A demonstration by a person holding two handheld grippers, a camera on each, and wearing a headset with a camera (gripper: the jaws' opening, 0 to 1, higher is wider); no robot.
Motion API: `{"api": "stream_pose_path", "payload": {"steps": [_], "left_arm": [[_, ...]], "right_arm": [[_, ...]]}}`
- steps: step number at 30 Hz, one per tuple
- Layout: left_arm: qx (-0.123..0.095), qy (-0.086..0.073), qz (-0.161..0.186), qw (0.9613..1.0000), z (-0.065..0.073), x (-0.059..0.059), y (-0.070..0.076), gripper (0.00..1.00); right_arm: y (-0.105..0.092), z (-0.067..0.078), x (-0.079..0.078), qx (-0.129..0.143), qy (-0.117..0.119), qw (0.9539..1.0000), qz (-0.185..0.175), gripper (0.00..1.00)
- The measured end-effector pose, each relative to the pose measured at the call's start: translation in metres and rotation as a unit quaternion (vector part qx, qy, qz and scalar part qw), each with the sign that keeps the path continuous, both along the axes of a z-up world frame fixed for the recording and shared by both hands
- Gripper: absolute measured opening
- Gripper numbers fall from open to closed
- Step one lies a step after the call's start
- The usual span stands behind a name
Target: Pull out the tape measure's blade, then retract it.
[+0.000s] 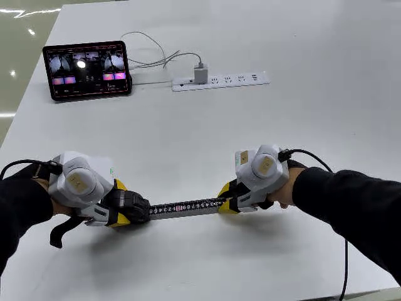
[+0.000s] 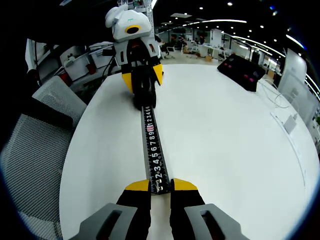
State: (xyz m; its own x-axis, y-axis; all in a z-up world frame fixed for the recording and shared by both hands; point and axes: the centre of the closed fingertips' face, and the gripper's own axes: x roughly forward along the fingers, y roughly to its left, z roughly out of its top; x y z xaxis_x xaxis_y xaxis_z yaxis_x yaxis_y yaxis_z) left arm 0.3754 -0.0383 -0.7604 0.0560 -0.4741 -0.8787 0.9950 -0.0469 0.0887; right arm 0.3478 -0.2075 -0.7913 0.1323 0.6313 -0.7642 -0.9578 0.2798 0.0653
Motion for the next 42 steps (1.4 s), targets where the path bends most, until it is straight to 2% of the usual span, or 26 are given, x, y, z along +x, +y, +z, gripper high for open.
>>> {"api": "stream_pose_path", "payload": {"steps": [42], "left_arm": [[0.000,0.001,0.002,1.0000,0.001,-0.001,-0.001,0.30]], "right_arm": [[-0.024,-0.001,-0.002,-0.006,0.005,0.9999,-0.009,0.09]]}}
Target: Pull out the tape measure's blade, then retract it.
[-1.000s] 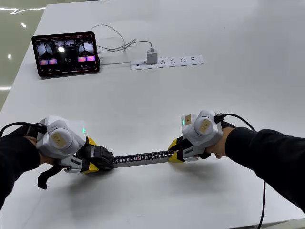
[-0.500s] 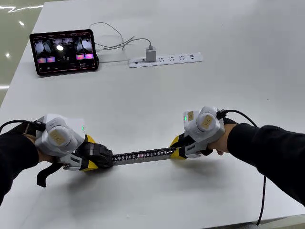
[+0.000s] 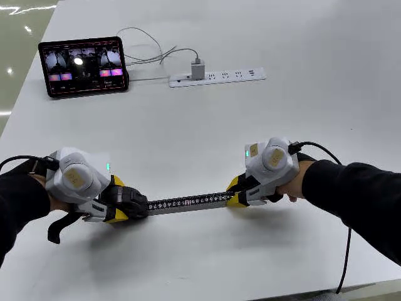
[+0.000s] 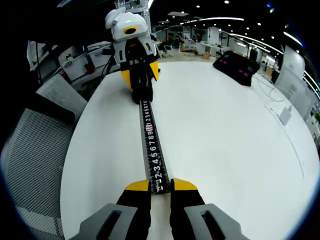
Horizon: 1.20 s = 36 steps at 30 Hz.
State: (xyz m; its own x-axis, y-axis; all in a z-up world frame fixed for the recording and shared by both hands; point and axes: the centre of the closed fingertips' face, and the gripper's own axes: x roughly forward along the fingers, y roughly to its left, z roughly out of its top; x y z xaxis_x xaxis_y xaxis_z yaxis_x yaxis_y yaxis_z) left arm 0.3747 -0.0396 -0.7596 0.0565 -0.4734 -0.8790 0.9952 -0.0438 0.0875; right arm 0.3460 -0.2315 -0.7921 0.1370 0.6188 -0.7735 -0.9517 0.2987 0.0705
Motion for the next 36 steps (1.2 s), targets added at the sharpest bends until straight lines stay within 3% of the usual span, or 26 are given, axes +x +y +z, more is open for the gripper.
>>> {"api": "stream_pose_path", "payload": {"steps": [36], "left_arm": [[0.001,-0.002,0.001,1.0000,-0.001,0.001,0.001,0.30]], "right_arm": [[-0.021,0.002,-0.004,-0.006,0.003,1.0000,-0.006,0.09]]}}
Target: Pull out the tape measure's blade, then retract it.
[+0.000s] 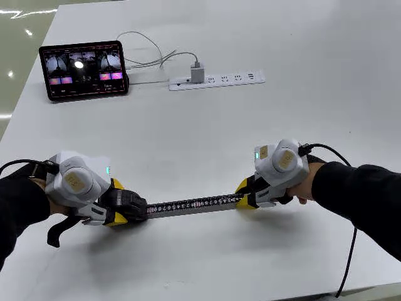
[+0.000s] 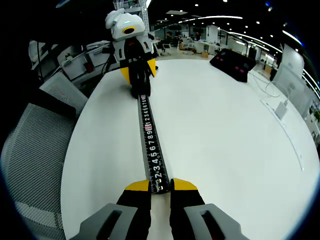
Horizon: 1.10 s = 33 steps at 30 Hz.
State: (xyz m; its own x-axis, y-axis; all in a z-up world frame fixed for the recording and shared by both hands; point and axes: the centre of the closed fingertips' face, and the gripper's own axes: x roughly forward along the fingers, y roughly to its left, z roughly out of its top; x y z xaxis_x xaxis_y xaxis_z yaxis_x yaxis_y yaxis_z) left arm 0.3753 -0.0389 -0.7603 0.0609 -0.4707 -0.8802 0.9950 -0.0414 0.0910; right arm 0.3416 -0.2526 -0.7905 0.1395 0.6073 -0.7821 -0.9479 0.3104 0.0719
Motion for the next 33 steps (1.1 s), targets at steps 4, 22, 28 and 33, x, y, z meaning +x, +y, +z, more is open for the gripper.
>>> {"api": "stream_pose_path", "payload": {"steps": [4,22,28,33], "left_arm": [[0.001,0.001,0.000,1.0000,0.000,0.000,0.000,0.30],[0.001,0.001,0.000,1.0000,-0.001,0.001,0.000,0.30],[0.001,0.001,0.000,1.0000,-0.001,0.001,0.000,0.30],[0.001,0.001,0.000,1.0000,-0.001,0.000,-0.001,0.30]], "right_arm": [[-0.003,0.000,0.000,0.000,0.001,1.0000,-0.002,0.09],[-0.014,0.000,-0.002,-0.004,0.004,1.0000,-0.008,0.09],[-0.017,0.000,-0.003,-0.004,0.005,0.9999,-0.011,0.09],[-0.020,0.000,-0.003,-0.005,0.005,0.9999,-0.012,0.09]]}}
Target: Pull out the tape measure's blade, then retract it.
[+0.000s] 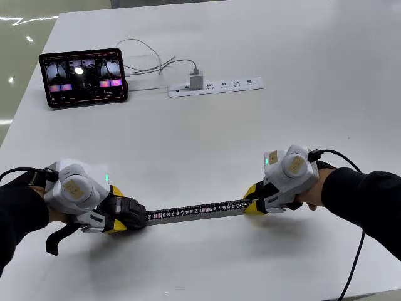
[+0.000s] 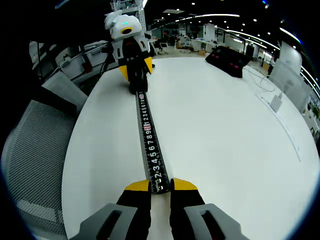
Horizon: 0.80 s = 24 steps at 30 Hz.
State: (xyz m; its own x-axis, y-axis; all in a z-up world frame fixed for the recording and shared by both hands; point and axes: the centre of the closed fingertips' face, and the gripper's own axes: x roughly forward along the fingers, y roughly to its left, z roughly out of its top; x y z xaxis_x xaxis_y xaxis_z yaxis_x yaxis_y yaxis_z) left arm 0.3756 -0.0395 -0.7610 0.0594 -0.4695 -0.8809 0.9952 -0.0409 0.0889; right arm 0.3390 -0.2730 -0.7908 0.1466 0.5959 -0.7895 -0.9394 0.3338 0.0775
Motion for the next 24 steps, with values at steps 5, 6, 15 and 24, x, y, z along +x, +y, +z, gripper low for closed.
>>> {"api": "stream_pose_path", "payload": {"steps": [5,6,15,24], "left_arm": [[0.000,0.000,0.000,1.0000,0.000,0.000,0.000,0.30],[0.000,0.000,0.000,1.0000,0.000,0.000,0.000,0.30],[-0.001,0.000,0.001,1.0000,0.000,0.000,0.000,0.30],[-0.002,0.000,0.001,1.0000,0.001,-0.001,0.000,0.30]], "right_arm": [[-0.002,0.000,0.000,-0.001,0.000,1.0000,0.000,0.09],[-0.002,0.000,0.000,-0.002,0.000,1.0000,-0.001,0.09],[-0.006,-0.001,0.000,-0.003,0.000,1.0000,-0.004,0.09],[-0.011,-0.001,-0.001,-0.003,0.000,1.0000,-0.009,0.09]]}}
